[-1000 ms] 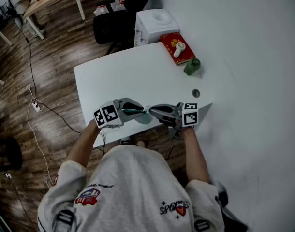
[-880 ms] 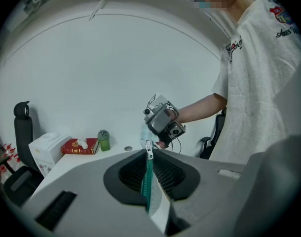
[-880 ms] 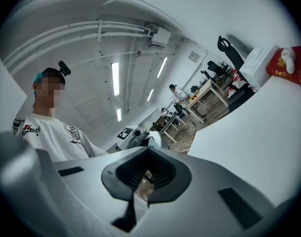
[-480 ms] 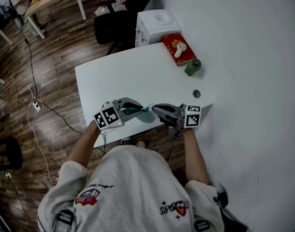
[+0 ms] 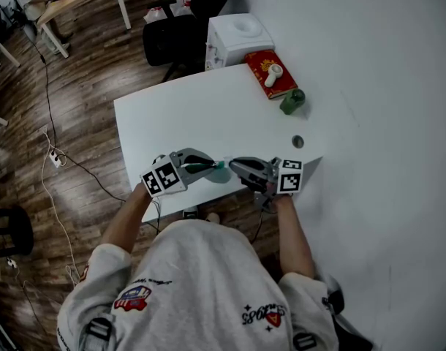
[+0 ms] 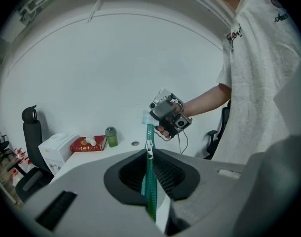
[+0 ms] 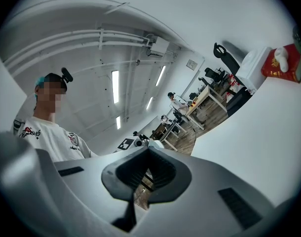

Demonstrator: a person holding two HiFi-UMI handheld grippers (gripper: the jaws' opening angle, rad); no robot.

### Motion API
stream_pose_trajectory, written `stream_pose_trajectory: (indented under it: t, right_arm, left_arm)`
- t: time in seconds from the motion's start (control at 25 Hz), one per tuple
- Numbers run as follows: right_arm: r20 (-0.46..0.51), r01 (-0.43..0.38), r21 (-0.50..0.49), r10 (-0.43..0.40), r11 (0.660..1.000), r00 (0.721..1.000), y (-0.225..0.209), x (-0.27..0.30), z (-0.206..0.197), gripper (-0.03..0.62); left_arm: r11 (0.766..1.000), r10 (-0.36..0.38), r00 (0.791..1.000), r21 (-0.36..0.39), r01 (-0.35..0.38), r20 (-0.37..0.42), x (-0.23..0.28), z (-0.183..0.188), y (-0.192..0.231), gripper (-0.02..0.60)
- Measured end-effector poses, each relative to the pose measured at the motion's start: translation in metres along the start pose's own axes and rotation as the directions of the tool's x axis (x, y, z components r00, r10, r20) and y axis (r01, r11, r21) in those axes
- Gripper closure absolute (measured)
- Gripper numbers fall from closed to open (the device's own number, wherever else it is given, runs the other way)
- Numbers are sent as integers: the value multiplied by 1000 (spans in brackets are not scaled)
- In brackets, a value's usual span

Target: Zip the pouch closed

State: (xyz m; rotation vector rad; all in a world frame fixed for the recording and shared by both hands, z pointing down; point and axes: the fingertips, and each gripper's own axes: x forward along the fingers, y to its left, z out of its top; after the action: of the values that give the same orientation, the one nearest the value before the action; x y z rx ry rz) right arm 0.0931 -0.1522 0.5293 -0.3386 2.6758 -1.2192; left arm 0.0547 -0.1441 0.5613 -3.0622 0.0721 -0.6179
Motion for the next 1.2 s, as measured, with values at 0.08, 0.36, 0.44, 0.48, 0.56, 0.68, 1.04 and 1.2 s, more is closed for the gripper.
stream_pose_trajectory:
  t: [0.08,0.36,0.44,0.48,0.56,0.68,1.04,1.2]
  right_arm:
    - [5,-2,1,2,1000,1000,-2,-1,1,591]
    - [-3,1,0,-1,1000,1000,-4,-2,0,591]
    - [-4,0,2,0,1000,1000,-4,0,-1,591]
    - [-4,-1,3,1,1000,1000,-3,1,-1,591]
    - [-6,-1,6,2,1000,1000,-3,1,-1,591]
    - [0,-6,11,6,1000,1000,-7,-2,1,591]
    - [22,-12,14,12,1000,1000,-7,-6,4,591]
    - [16,-7,18,7,1000,1000,-8,-6,4,591]
  left_arm:
    - [1000,11,1000,2,-11,-8,0,-6,2,546]
    - [1000,19,1000,-7,-19,-11,-1,-12,4,546]
    - [1000,22,1000,-6,-22,-8,-3,-12,5,546]
    - [1000,23,1000,-5,-23,-7,-4,-13,5,546]
    - [1000,23,1000,-6,-23,-10,-5,-13,6,546]
    - [1000,24,1000,-7,-24,-14,-1,-16,9,546]
    - [1000,29,999,0,-29,-24,-1,-17,12,546]
    - [1000,29,999,-10,-29,-24,-1,-18,13,546]
